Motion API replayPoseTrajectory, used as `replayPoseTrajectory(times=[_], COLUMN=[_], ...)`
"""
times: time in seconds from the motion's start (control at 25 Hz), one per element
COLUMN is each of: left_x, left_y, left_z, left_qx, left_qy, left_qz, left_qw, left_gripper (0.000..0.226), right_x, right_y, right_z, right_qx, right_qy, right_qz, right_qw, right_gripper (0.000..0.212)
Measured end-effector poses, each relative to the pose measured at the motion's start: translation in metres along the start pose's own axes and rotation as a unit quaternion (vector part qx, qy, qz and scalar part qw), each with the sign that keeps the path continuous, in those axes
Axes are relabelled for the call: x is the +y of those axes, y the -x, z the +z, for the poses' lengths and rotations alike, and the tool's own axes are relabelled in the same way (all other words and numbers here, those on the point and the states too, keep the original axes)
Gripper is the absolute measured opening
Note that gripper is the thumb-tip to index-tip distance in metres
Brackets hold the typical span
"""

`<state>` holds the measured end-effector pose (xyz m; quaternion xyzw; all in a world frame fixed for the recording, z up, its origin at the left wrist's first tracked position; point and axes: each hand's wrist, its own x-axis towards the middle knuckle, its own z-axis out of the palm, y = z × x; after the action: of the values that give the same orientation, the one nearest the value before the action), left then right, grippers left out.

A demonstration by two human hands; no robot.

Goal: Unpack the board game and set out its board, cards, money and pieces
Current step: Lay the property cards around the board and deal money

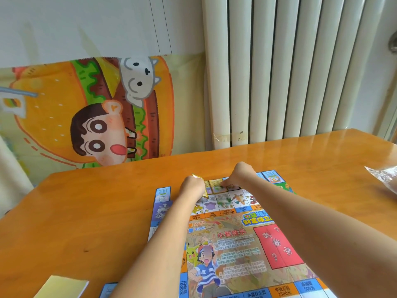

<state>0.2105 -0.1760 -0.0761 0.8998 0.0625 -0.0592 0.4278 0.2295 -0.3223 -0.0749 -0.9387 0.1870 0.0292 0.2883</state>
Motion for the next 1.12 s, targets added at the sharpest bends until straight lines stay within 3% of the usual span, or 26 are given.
replayPoseTrajectory(times=[0.44, 0.56, 0.76, 0.96, 1.12], left_x=[-0.003, -0.004, 0.007, 0.001, -0.013], left_y=[-0.005, -0.005, 0.033, 0.085, 0.135], left_z=[-0.003, -0.015, -0.04, -0.056, -0.059], left_qx=[0.028, 0.043, -0.045, -0.003, -0.004], left_qy=[0.075, 0.158, 0.382, 0.353, 0.287], left_qz=[-0.022, -0.008, 0.026, 0.036, 0.054], left_qw=[0.997, 0.987, 0.923, 0.935, 0.956], left_gripper=[0.03, 0.031, 0.014, 0.022, 0.023], right_x=[-0.002, -0.004, -0.018, -0.024, -0.004], right_y=[0.006, 0.012, 0.046, 0.112, 0.165], right_z=[0.0, -0.009, -0.038, -0.064, -0.058], right_qx=[0.004, 0.012, -0.016, -0.061, -0.11], right_qy=[-0.039, -0.066, -0.165, -0.23, -0.284], right_qz=[-0.003, -0.027, -0.107, -0.17, -0.234], right_qw=[0.999, 0.997, 0.98, 0.956, 0.923], right_gripper=[0.039, 0.031, 0.027, 0.036, 0.023])
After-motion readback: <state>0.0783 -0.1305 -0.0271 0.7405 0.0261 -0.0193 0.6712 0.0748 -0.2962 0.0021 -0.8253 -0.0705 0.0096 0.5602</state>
